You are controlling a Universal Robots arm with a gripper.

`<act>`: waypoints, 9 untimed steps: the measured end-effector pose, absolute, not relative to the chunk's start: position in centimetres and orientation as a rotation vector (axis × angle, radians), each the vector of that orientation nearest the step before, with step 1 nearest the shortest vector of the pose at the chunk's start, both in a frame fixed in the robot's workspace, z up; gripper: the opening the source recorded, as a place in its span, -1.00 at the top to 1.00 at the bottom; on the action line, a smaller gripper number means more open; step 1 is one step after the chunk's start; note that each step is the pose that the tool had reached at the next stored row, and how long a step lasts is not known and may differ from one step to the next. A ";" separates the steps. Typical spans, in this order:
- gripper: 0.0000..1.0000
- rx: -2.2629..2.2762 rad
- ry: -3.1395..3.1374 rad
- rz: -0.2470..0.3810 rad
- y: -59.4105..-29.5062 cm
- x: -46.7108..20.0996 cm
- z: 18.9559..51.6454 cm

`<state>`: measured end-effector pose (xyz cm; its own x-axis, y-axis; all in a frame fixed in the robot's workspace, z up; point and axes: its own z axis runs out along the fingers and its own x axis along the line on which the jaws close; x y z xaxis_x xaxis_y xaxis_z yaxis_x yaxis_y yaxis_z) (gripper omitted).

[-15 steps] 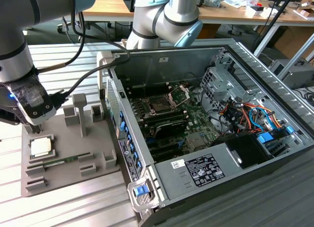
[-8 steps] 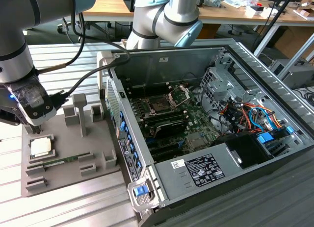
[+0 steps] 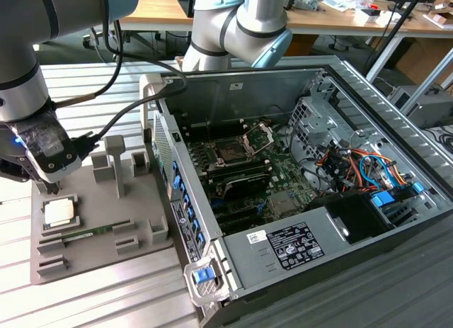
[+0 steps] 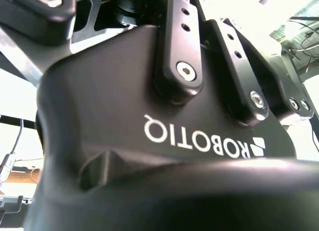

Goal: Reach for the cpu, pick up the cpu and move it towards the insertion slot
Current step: 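Pick up the cpu and move it towards the insertion slot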

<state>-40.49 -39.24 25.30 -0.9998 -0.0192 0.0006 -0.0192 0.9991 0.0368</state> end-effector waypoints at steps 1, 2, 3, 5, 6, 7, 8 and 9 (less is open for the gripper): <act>0.79 0.030 -3.140 -0.058 -39.2 -40.5 25.3; 0.79 0.030 -3.140 -0.058 -39.2 -40.5 25.2; 0.79 0.030 -3.140 -0.058 -39.2 -40.5 25.2; 0.79 0.030 -3.140 -0.058 -39.2 -40.5 25.2; 0.79 0.030 -3.140 -0.058 -39.2 -40.5 25.1; 0.79 0.030 -3.140 -0.058 -39.2 -40.5 25.1; 0.79 0.030 -3.140 -0.058 -39.2 -40.5 25.1; 0.79 0.030 -3.140 -0.058 -39.2 -40.5 25.1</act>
<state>-40.50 -39.24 25.07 -0.9998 -0.0191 0.0005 -0.0191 0.9991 0.0368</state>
